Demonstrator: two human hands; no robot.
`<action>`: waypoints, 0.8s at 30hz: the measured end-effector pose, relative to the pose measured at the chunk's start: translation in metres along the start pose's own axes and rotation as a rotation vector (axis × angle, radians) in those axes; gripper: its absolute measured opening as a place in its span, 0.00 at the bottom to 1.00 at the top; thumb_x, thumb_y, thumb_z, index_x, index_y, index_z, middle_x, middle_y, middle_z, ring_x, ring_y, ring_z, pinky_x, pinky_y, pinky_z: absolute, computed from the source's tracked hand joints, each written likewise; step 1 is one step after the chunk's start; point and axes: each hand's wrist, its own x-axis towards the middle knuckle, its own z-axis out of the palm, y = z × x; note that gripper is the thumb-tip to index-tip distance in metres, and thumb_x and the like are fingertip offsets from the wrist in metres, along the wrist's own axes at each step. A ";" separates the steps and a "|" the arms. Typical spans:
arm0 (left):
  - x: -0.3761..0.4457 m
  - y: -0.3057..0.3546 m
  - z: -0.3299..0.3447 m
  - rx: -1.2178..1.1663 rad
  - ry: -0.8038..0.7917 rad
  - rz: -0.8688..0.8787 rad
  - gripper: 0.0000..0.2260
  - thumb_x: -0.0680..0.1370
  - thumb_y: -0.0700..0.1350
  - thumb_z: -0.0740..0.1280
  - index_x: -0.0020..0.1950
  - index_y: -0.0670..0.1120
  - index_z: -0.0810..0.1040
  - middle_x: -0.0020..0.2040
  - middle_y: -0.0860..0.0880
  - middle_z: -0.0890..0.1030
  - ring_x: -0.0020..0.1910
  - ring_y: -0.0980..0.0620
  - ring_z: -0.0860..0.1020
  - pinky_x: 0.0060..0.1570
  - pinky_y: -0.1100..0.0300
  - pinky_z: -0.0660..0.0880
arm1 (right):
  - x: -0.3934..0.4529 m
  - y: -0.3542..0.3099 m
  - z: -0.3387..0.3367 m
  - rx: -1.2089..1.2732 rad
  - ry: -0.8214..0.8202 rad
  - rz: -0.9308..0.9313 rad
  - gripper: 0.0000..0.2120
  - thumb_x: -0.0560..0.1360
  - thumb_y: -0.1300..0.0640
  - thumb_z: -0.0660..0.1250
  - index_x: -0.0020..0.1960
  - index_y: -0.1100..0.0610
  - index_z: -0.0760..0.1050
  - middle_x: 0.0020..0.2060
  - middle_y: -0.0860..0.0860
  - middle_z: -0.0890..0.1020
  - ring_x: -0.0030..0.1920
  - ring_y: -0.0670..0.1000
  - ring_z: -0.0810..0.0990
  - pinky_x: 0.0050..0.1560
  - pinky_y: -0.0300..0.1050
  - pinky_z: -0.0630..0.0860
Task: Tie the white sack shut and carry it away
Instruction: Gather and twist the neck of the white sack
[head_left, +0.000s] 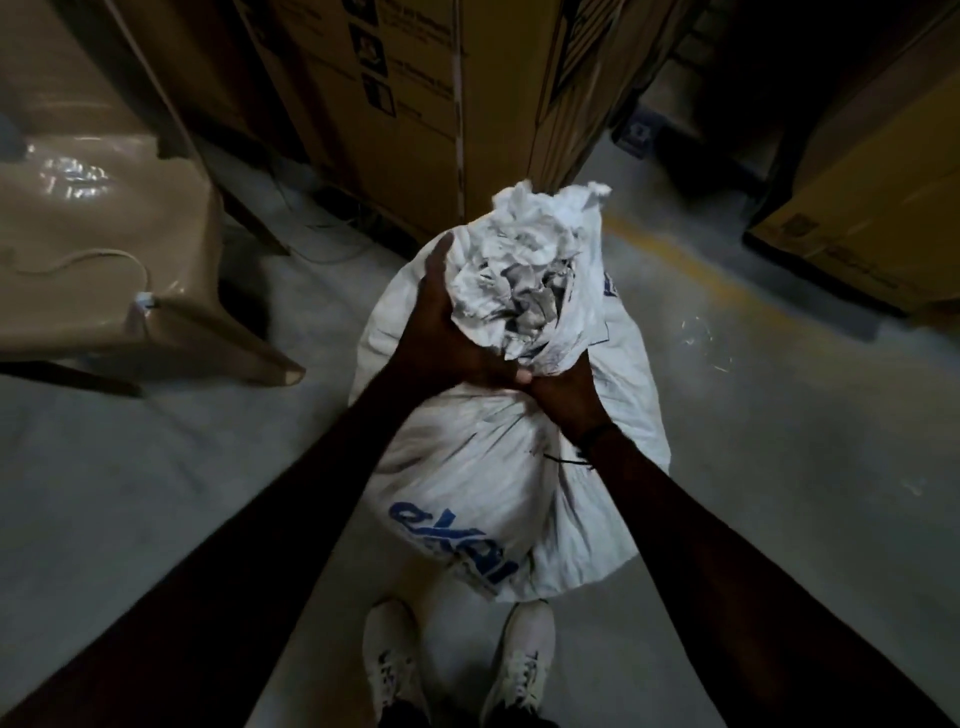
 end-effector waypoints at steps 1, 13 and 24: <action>0.008 -0.001 -0.003 0.004 -0.077 0.064 0.64 0.51 0.24 0.84 0.79 0.29 0.48 0.78 0.31 0.63 0.76 0.52 0.67 0.71 0.71 0.67 | 0.003 0.001 -0.004 -0.030 -0.055 -0.017 0.34 0.62 0.77 0.81 0.59 0.50 0.77 0.57 0.52 0.85 0.64 0.57 0.83 0.63 0.43 0.82; 0.052 0.028 0.034 0.409 -0.045 0.277 0.33 0.71 0.53 0.80 0.67 0.46 0.66 0.62 0.43 0.77 0.62 0.51 0.77 0.72 0.58 0.71 | 0.009 -0.004 -0.015 -0.225 -0.025 0.064 0.26 0.52 0.50 0.91 0.48 0.45 0.86 0.44 0.39 0.89 0.50 0.52 0.89 0.53 0.46 0.86; 0.032 0.030 0.065 0.179 0.001 0.163 0.47 0.61 0.51 0.85 0.72 0.41 0.65 0.61 0.43 0.79 0.60 0.45 0.81 0.61 0.51 0.79 | 0.000 -0.015 0.021 -0.137 0.611 0.039 0.30 0.70 0.50 0.71 0.68 0.64 0.78 0.60 0.59 0.86 0.62 0.58 0.84 0.61 0.38 0.75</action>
